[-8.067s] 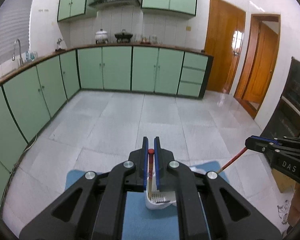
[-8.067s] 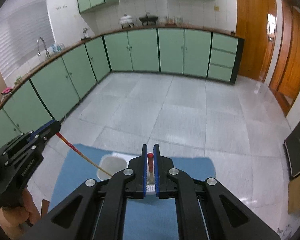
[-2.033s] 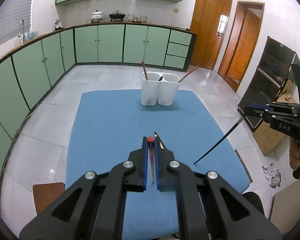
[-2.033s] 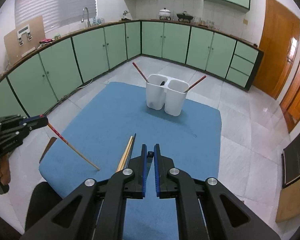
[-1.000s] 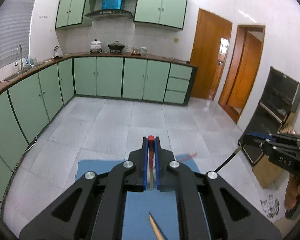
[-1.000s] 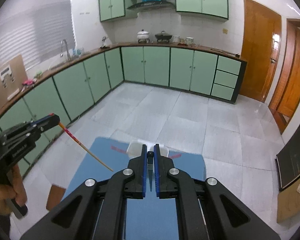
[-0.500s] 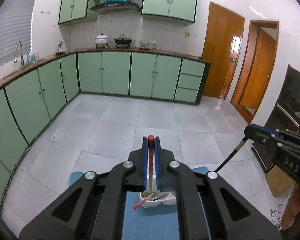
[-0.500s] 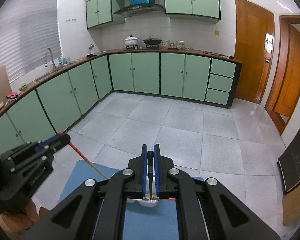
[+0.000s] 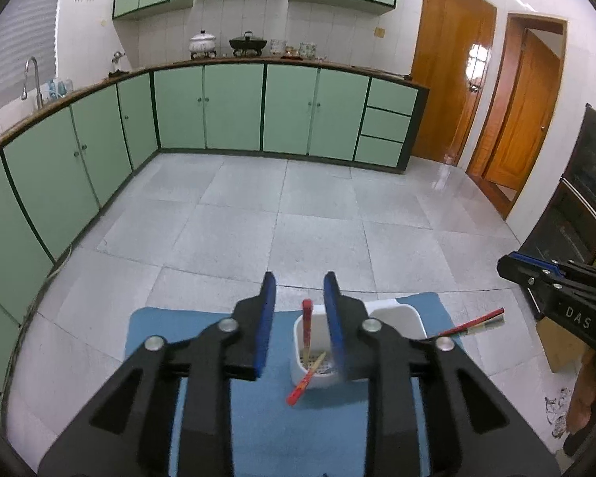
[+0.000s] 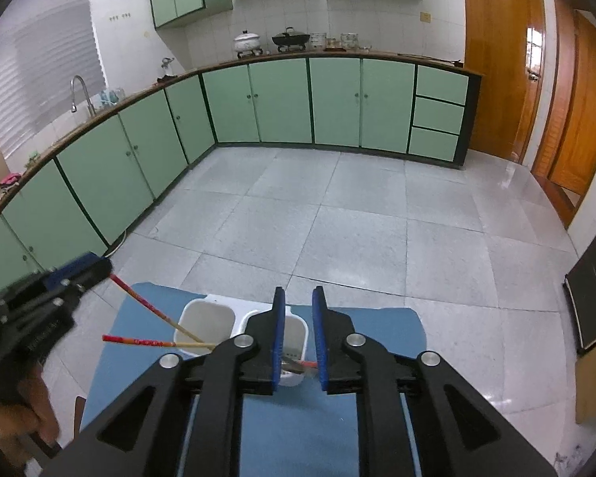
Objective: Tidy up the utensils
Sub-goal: 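Lower both chopsticks into the holder compartments and open both tools, then move both open tools back to the remaining chopsticks on the table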
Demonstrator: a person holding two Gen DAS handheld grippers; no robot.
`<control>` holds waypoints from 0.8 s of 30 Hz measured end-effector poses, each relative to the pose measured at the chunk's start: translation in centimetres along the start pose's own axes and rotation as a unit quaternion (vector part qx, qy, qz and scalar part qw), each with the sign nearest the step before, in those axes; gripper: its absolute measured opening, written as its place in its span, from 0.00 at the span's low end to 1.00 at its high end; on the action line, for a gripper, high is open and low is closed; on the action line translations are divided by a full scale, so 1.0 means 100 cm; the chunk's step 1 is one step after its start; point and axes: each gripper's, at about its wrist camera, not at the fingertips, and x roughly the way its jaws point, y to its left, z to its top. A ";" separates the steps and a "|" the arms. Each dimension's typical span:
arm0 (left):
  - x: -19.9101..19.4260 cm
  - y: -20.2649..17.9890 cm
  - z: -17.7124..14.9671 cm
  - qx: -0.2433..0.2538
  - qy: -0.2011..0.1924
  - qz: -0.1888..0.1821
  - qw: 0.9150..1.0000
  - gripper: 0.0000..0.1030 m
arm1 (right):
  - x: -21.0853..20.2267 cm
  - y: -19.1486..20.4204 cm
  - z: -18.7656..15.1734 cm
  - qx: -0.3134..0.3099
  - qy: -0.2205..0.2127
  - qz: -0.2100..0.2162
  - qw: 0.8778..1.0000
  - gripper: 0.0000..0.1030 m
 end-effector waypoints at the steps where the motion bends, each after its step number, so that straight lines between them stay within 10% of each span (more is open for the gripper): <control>1: -0.008 0.001 0.001 0.003 -0.004 0.001 1.000 0.27 | -0.009 -0.001 -0.001 -0.003 -0.005 -0.001 1.000 0.13; 9: -0.109 0.014 -0.041 0.036 -0.045 0.016 0.998 0.49 | -0.100 -0.006 -0.063 -0.046 -0.069 0.012 0.996 0.21; 24: -0.187 0.007 -0.332 0.010 -0.022 -0.005 1.000 0.58 | -0.107 0.049 -0.388 -0.114 -0.023 0.043 0.992 0.22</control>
